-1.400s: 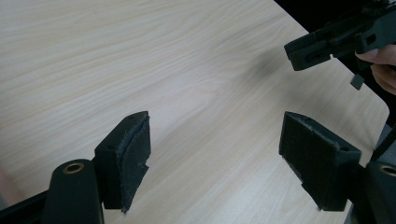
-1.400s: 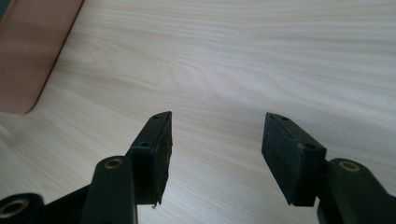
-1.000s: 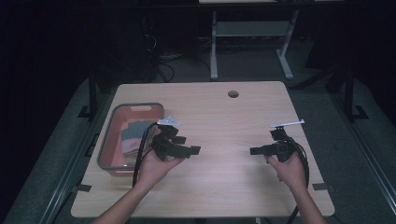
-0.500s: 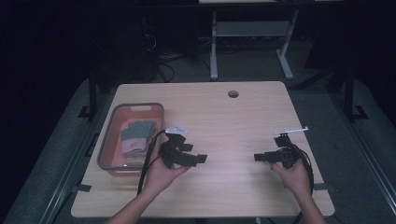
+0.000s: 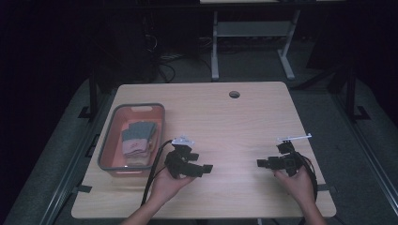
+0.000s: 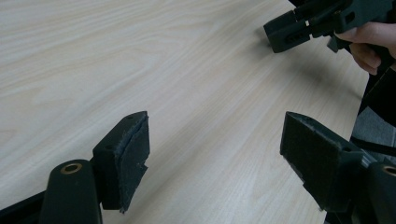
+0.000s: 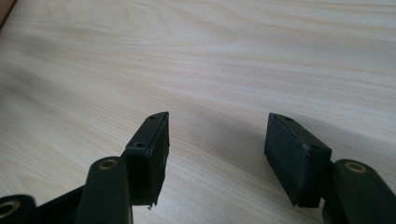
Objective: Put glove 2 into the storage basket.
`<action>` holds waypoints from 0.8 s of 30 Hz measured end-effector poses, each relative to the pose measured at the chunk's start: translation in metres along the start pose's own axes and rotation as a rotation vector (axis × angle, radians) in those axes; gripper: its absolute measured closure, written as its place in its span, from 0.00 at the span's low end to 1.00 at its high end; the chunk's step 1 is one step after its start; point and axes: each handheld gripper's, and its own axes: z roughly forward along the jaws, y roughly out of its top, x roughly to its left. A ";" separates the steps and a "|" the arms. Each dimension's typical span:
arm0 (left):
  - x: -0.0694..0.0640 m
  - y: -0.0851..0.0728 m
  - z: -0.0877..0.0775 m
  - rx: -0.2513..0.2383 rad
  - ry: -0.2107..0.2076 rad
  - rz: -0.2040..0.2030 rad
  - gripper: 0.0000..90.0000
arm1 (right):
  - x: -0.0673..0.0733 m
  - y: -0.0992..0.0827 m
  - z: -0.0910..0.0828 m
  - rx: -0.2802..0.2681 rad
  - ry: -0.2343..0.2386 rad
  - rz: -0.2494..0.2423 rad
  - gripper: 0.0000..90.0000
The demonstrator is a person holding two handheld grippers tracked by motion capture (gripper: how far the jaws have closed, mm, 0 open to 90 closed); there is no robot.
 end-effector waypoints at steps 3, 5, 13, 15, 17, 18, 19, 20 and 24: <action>-0.002 -0.005 0.002 -0.006 -0.011 -0.004 0.27 | 0.001 -0.005 0.000 -0.008 -0.008 -0.022 0.44; -0.002 -0.007 0.004 -0.006 -0.016 -0.008 0.27 | 0.002 -0.007 0.000 -0.010 -0.014 -0.027 0.44; -0.006 -0.019 0.006 -0.017 -0.033 -0.001 0.27 | 0.005 -0.015 -0.001 -0.028 -0.031 -0.044 0.43; -0.007 -0.021 0.006 -0.021 -0.038 -0.001 0.27 | 0.006 -0.016 -0.002 -0.036 -0.036 -0.055 0.43; -0.010 -0.025 0.006 -0.024 -0.039 0.006 0.27 | 0.006 -0.018 -0.003 -0.053 -0.038 -0.066 0.43; -0.011 -0.027 0.006 -0.024 -0.034 0.015 0.27 | 0.007 -0.019 -0.004 -0.056 -0.039 -0.064 0.43; -0.012 -0.029 0.006 -0.027 -0.034 0.015 0.27 | 0.007 -0.020 -0.004 -0.061 -0.040 -0.070 0.43; -0.013 -0.030 0.006 -0.029 -0.036 0.015 0.27 | 0.008 -0.022 -0.005 -0.063 -0.045 -0.073 0.43; -0.017 -0.039 0.006 -0.050 -0.036 0.033 0.26 | 0.010 -0.028 -0.005 -0.080 -0.054 -0.092 0.42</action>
